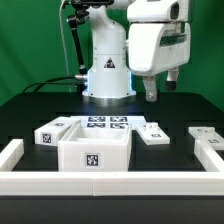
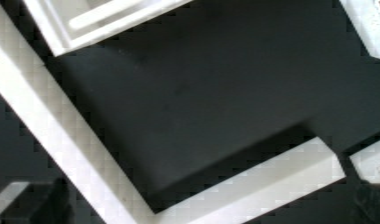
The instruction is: Assemble cabinet
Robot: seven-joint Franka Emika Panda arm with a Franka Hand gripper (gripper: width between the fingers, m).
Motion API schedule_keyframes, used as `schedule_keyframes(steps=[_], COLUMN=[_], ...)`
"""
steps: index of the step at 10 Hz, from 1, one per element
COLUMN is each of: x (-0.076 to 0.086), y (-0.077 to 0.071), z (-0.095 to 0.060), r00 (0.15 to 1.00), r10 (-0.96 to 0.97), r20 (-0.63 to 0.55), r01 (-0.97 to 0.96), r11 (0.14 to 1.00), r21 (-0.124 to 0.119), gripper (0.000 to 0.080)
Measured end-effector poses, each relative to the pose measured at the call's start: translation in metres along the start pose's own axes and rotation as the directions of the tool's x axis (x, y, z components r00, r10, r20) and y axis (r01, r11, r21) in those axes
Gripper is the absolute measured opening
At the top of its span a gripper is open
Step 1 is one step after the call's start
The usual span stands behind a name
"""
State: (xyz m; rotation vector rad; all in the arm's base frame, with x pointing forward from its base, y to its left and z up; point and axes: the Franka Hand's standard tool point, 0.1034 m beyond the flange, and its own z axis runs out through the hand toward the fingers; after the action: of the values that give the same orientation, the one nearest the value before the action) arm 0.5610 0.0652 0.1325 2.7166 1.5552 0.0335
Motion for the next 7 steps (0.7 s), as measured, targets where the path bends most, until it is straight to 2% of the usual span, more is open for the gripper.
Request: schedule_keyframes(steps=[5,7], x=[-0.002,-0.018], y=[-0.001,-0.017], z=[0.002,0.014], r00=[1.000,0.985], r10=[-0.028,-0.171], r20=[-0.003,-0.024], r01=[0.028,0.170], r11=[1.000,0.985], r21=[-0.004,-0.039], gripper=[0.0798,0.0798])
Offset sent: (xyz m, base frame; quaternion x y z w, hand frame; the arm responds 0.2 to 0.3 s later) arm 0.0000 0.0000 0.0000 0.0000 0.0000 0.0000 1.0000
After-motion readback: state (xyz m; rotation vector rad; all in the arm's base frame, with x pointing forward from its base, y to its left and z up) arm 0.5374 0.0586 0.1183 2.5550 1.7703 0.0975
